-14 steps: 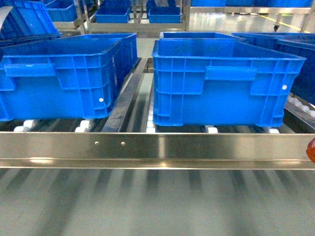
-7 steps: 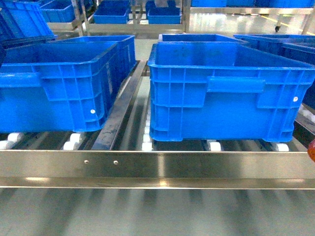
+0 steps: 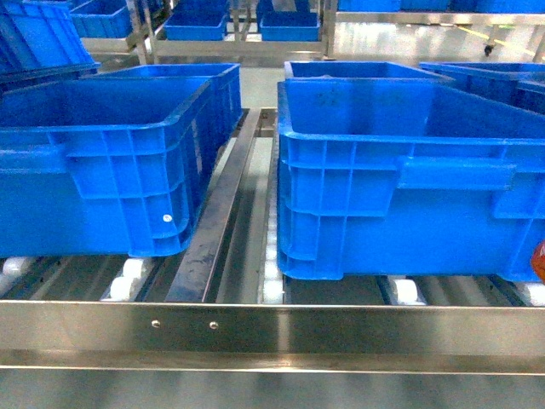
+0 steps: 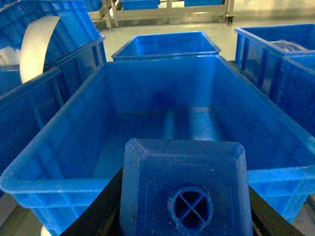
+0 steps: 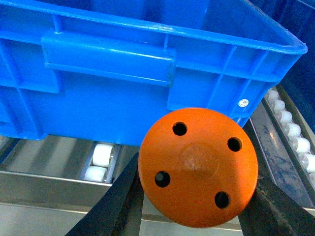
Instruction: Sort blue parts and orange caps into right shelf containers
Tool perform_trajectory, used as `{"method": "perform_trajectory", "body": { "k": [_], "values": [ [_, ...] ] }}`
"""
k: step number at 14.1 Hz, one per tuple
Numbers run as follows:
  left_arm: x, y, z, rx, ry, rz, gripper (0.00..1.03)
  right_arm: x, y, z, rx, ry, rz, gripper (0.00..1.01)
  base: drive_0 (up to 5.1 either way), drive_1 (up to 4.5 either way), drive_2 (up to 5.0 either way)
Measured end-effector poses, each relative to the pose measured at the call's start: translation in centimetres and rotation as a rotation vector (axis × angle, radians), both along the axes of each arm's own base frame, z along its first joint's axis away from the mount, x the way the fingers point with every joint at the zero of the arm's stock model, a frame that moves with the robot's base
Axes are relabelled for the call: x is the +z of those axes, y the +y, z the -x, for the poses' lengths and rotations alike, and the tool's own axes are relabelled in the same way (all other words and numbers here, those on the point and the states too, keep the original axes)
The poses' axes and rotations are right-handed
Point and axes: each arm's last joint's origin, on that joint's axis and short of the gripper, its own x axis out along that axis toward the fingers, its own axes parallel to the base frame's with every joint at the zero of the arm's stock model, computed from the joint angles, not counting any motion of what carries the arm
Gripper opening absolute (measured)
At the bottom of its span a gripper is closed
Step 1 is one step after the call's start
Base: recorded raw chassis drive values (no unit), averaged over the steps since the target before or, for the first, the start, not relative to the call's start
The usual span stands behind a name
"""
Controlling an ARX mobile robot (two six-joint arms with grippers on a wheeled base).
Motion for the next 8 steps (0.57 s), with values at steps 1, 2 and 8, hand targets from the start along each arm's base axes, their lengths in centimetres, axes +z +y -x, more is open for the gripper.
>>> {"method": "perform_trajectory", "body": {
  "k": [1,2,8],
  "values": [
    [0.04,-0.03,-0.01,-0.002,-0.004,0.0,0.44,0.01,0.0,0.0,0.0,-0.001,0.0,0.43,0.0,0.0,0.0],
    [0.03,-0.04,-0.01,-0.002,-0.003,0.0,0.44,0.01,0.0,0.0,0.0,-0.002,0.0,0.43,0.0,0.0,0.0],
    [0.03,-0.09,-0.01,-0.006,-0.003,0.0,0.44,0.01,-0.01,0.0,-0.001,-0.001,0.0,0.43,0.0,0.0,0.0]
  ]
}}
